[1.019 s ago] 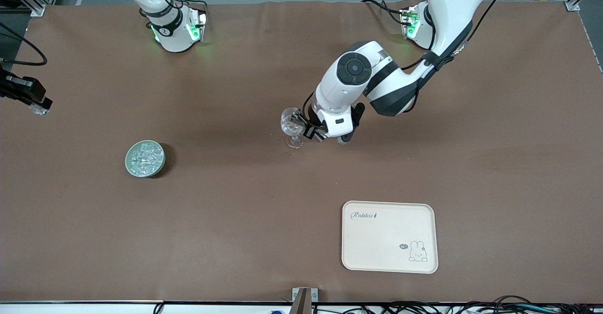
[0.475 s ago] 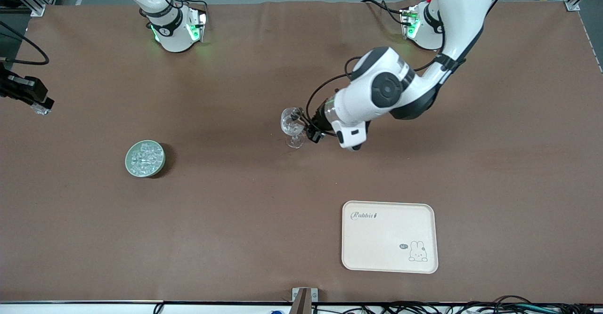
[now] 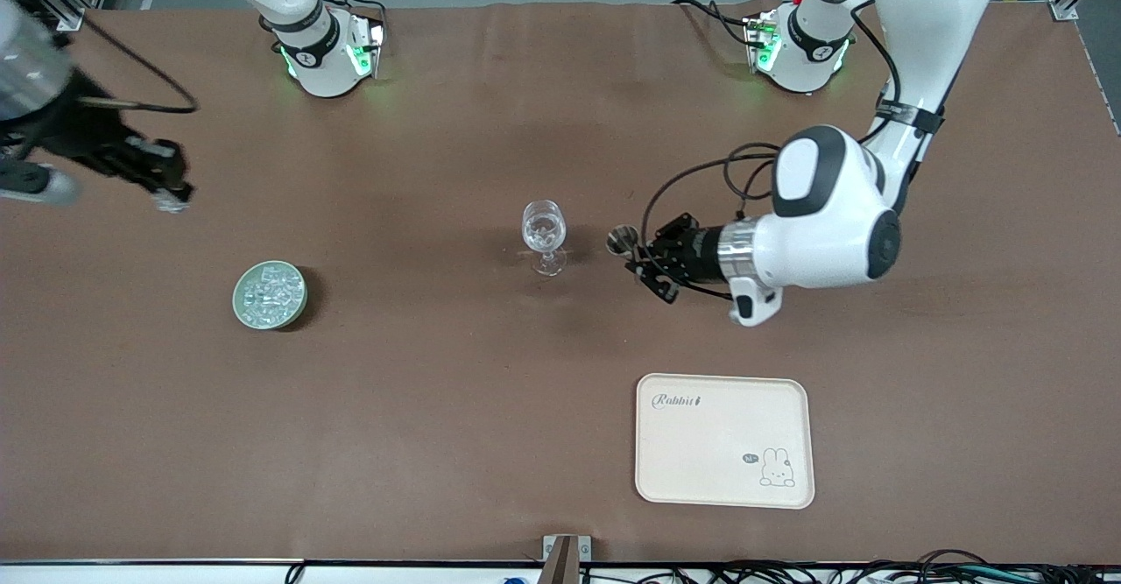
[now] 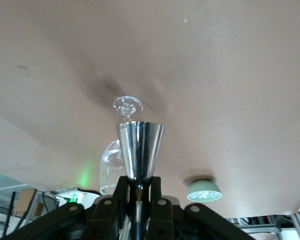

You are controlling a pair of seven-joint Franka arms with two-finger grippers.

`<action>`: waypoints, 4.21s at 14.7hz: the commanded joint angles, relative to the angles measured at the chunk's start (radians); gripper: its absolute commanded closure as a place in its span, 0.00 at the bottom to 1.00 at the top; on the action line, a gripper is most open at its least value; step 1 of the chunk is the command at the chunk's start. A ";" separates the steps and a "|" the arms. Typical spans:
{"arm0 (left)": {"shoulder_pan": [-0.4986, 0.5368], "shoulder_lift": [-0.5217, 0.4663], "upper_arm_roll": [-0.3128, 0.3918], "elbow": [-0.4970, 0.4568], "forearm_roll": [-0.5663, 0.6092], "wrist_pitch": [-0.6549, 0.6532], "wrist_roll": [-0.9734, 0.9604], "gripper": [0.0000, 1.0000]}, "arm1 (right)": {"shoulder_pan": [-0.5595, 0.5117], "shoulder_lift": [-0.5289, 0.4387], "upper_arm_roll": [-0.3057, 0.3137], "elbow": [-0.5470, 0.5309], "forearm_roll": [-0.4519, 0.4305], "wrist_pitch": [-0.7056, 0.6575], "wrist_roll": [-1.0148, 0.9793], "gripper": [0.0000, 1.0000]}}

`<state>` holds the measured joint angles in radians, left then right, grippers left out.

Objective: Pour wine and add ice with both arms
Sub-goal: 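Move the jigger to the tray while the right gripper holds ice over the glass, then lower the jigger onto the tray while the right gripper drops ice into the glass, then open the left gripper on the tray while the right gripper withdraws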

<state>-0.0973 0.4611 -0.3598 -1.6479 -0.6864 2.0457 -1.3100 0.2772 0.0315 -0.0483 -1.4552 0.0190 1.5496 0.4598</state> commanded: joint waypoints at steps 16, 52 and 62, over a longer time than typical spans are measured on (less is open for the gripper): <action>-0.004 0.415 0.372 0.313 -0.588 -0.041 0.251 0.99 | 0.559 0.402 -0.012 -0.016 0.052 0.320 0.729 0.99; 0.005 0.512 0.344 0.353 -0.769 0.214 0.331 0.33 | 0.226 0.163 -0.039 0.038 -0.054 0.089 0.337 0.00; 0.028 0.349 0.354 0.211 -0.374 0.192 0.328 0.00 | -0.295 0.013 0.011 0.029 -0.079 -0.011 -0.302 0.00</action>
<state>-0.0800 0.8898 -0.0142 -1.3728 -1.1580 2.2537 -0.9815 0.0510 0.1168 -0.0762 -1.3836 -0.0596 1.5621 0.2283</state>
